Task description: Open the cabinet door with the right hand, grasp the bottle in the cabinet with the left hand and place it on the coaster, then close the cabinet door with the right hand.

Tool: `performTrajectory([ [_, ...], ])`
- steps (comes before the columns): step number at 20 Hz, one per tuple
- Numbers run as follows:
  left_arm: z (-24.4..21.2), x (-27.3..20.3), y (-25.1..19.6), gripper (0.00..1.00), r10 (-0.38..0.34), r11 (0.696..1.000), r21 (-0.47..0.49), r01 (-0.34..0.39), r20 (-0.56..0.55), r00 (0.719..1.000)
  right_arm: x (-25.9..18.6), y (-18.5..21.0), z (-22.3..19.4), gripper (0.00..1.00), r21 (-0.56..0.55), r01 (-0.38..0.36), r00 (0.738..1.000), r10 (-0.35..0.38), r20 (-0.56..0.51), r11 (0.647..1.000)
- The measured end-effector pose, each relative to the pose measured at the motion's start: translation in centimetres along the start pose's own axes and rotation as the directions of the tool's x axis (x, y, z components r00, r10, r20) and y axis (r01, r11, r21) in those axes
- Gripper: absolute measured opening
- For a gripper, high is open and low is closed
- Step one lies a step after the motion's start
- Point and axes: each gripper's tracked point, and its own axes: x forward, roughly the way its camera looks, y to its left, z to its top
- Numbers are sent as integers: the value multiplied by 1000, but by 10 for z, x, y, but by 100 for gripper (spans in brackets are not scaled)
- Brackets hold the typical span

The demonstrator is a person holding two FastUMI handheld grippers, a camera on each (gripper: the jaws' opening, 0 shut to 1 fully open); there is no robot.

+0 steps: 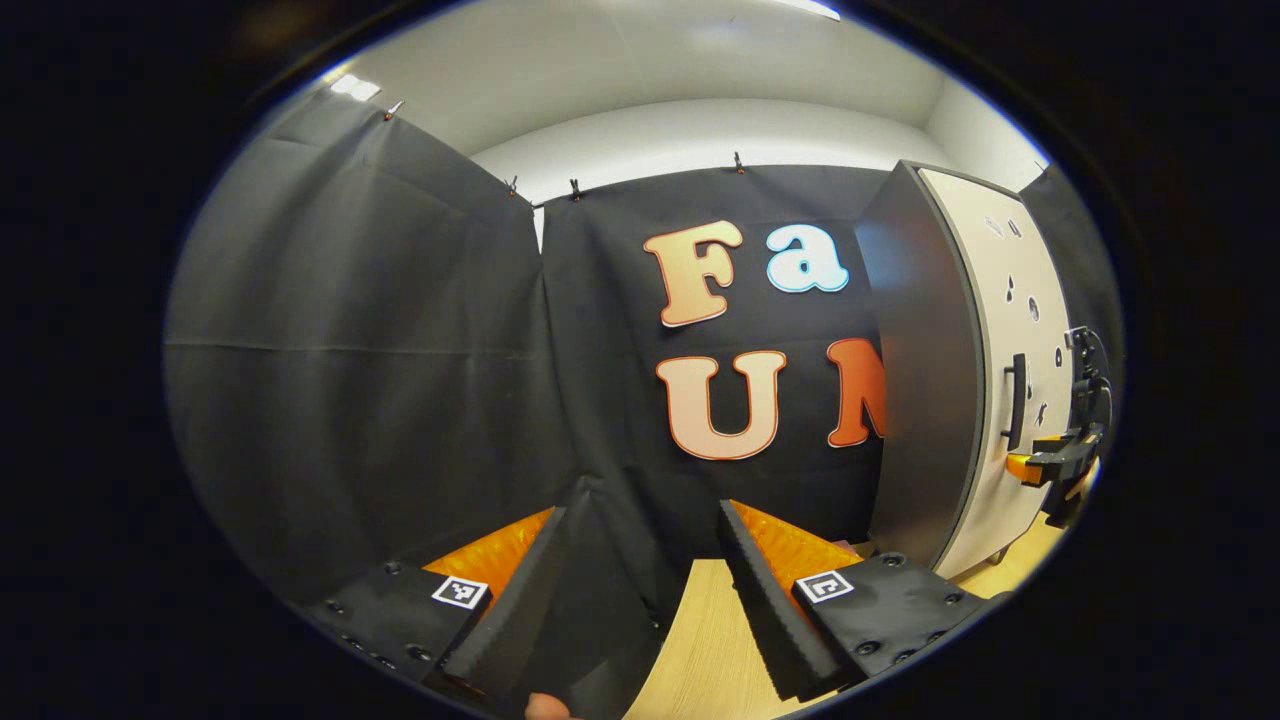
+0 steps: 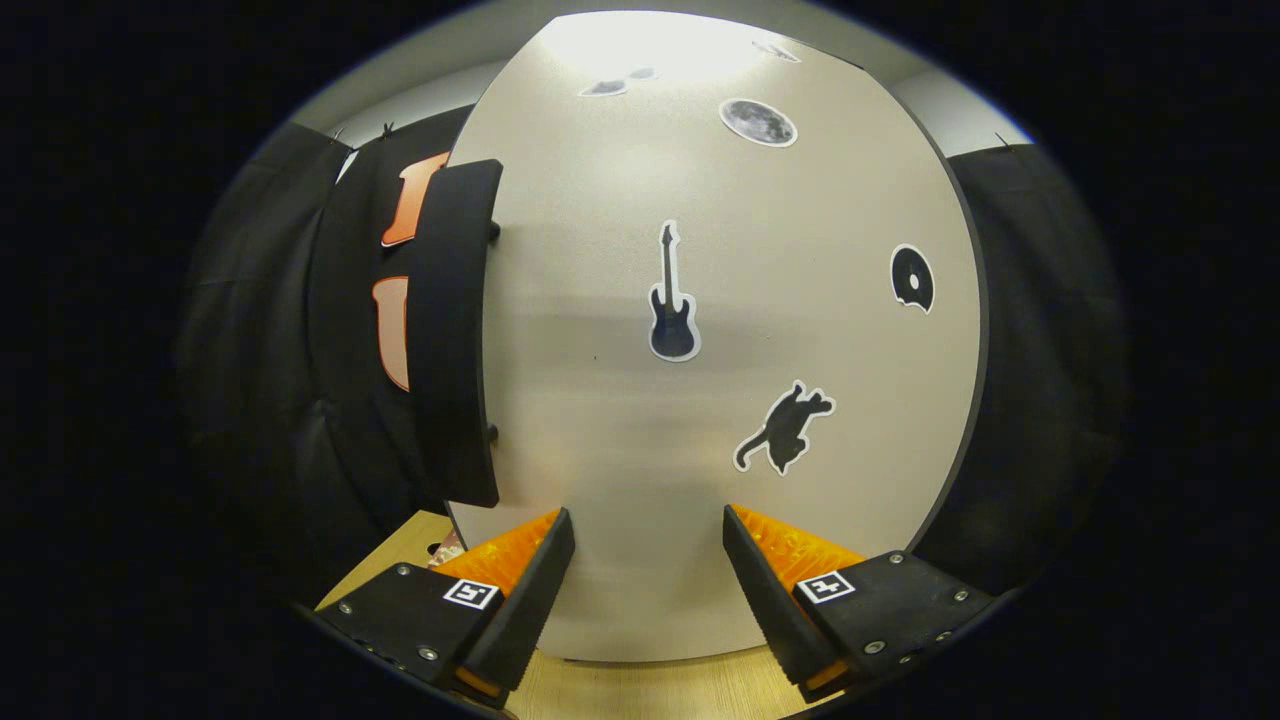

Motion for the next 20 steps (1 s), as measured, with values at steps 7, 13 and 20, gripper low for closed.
performTrajectory([
  [7, -12, 4, 9, 96, 25, 1000, -4, -25, -18, 1000, 6, -1, 3, 93, -6, 15, 1000, -15, 10, 1000],
  [13, -10, -1, 8, 95, 32, 999, -5, -32, -19, 999, -1, -14, 13, 93, -25, 30, 1000, -30, 11, 999],
  [20, 19, 10, -22, 96, -18, 1000, -25, 18, 17, 1000, -70, -77, 84, 93, -74, 86, 993, -79, 91, 994],
])
